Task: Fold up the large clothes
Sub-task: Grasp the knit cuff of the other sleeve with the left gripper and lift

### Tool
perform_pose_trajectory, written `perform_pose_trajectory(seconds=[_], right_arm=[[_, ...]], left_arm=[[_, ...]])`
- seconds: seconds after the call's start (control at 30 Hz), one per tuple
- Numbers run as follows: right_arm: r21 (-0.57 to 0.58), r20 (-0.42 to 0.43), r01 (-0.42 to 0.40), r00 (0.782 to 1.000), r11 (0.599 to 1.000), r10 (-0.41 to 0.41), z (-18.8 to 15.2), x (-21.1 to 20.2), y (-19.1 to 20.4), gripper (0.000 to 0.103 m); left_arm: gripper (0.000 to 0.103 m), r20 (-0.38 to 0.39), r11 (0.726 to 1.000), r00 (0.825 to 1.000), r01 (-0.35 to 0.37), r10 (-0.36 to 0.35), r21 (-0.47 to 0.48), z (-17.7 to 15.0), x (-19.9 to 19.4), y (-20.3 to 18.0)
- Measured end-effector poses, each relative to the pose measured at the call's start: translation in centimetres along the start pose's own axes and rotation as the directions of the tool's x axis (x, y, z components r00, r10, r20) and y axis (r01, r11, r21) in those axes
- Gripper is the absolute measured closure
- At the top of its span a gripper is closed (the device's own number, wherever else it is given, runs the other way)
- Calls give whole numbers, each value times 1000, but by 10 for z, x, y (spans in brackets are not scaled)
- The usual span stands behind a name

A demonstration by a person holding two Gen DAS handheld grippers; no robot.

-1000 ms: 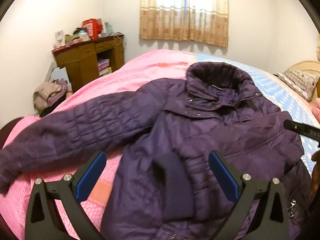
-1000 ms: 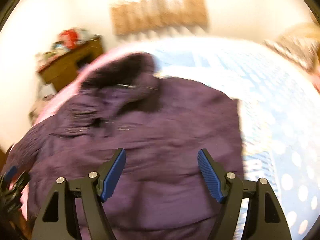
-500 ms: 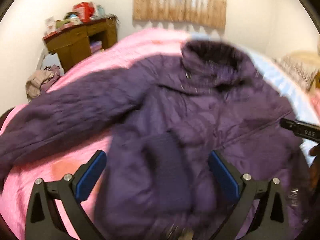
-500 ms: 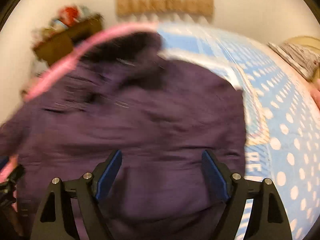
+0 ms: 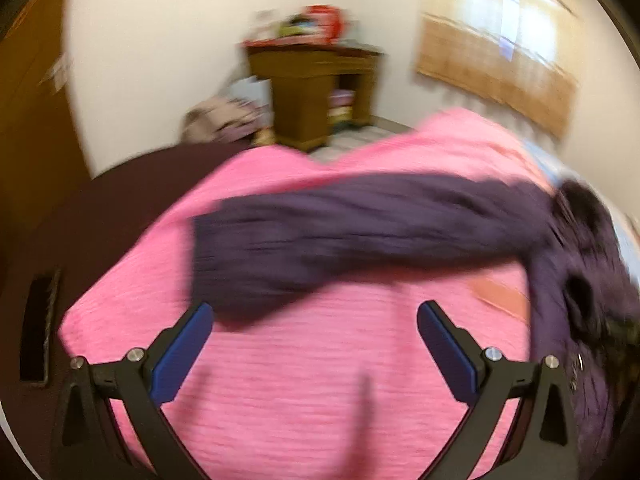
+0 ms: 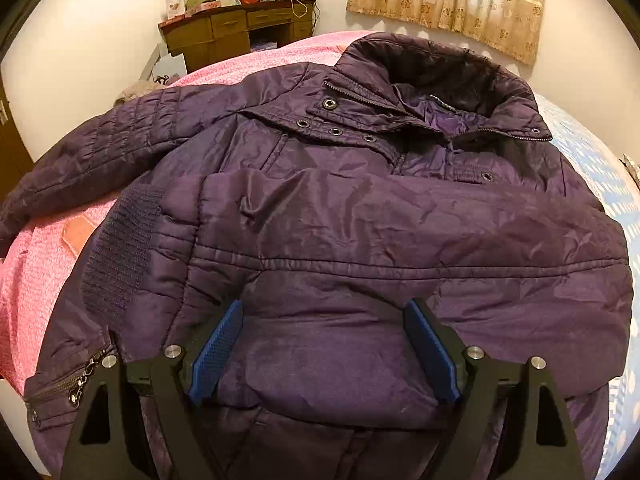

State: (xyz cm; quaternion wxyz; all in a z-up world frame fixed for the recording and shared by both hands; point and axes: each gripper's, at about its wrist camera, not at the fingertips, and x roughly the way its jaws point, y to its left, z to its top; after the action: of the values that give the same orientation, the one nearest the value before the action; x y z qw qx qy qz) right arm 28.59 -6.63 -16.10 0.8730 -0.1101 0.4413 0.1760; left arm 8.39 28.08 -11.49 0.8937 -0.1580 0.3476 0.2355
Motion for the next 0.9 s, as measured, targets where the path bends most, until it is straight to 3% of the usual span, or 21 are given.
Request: perform_pose_trajectory(seconds=[0.1, 0.13, 0.23, 0.43, 0.67, 0.77, 0.83, 0.9], right_arm=[[-14, 28, 39, 999, 999, -39, -5, -4, 0, 18], [-15, 34, 49, 998, 999, -48, -10, -8, -1, 17], [-18, 44, 69, 997, 997, -68, -8, -12, -1, 15], [-16, 47, 76, 996, 997, -75, -13, -15, 0, 14], [-18, 57, 88, 995, 996, -87, -15, -16, 2, 14], [-19, 58, 91, 994, 996, -89, -15, -16, 2, 14], [-18, 59, 93, 994, 996, -91, -15, -16, 2, 13], [-18, 61, 93, 994, 995, -92, -15, -17, 2, 13]], left_arm=[[0, -50, 974, 996, 64, -76, -218, 9, 11, 60], [0, -57, 951, 991, 98, -120, -294, 10, 13, 76], [0, -49, 837, 957, 224, -286, -499, 6, 23, 105], [0, -51, 724, 896, 322, -441, -611, -1, 47, 86], [2, -48, 690, 916, 264, -398, -674, 8, 85, 82], [4, -44, 720, 932, 247, -360, -648, 22, 93, 70], [22, -52, 755, 948, 216, -315, -619, 26, 97, 67], [58, -53, 772, 947, 225, -317, -595, 27, 104, 65]])
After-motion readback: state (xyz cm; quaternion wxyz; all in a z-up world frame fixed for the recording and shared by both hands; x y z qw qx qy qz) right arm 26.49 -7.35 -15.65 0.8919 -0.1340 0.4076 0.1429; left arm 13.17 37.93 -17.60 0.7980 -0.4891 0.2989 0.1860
